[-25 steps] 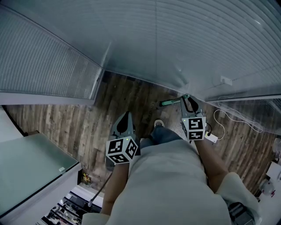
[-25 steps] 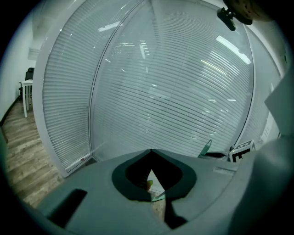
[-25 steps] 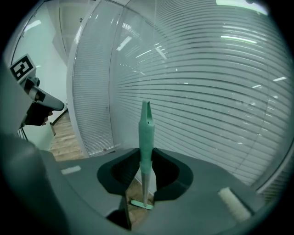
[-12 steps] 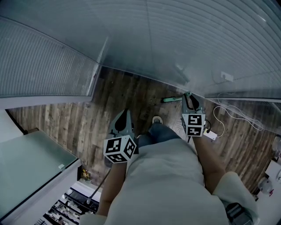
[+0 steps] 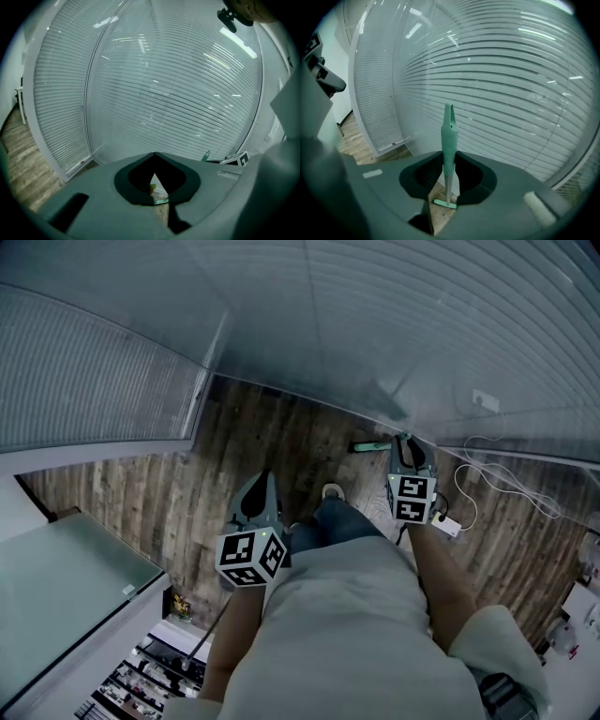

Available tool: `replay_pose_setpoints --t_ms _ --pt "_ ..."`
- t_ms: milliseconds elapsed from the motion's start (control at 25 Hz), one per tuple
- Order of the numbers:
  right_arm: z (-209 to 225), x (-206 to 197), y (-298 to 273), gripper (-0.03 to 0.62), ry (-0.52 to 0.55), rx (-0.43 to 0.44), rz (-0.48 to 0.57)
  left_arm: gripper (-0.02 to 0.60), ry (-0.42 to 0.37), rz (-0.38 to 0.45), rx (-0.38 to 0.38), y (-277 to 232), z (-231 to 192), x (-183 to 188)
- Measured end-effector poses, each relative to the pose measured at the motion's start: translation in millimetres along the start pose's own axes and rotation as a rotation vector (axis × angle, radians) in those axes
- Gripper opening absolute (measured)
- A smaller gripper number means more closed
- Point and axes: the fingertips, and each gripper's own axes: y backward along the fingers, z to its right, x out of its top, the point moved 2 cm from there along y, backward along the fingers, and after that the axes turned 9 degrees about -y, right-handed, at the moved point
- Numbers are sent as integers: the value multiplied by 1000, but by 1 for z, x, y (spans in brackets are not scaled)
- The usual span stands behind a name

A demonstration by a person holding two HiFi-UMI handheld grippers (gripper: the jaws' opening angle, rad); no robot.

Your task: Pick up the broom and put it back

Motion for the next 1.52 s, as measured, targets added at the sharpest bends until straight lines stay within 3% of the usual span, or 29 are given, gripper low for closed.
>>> replay_pose_setpoints --t_ms 560,1520 --pt "8 -15 -32 94 33 -47 -51 5 -2 -9 16 -1 -2 0" --pt "9 17 -95 94 -16 -178 -55 5 35 -13 85 8 -24 -3"
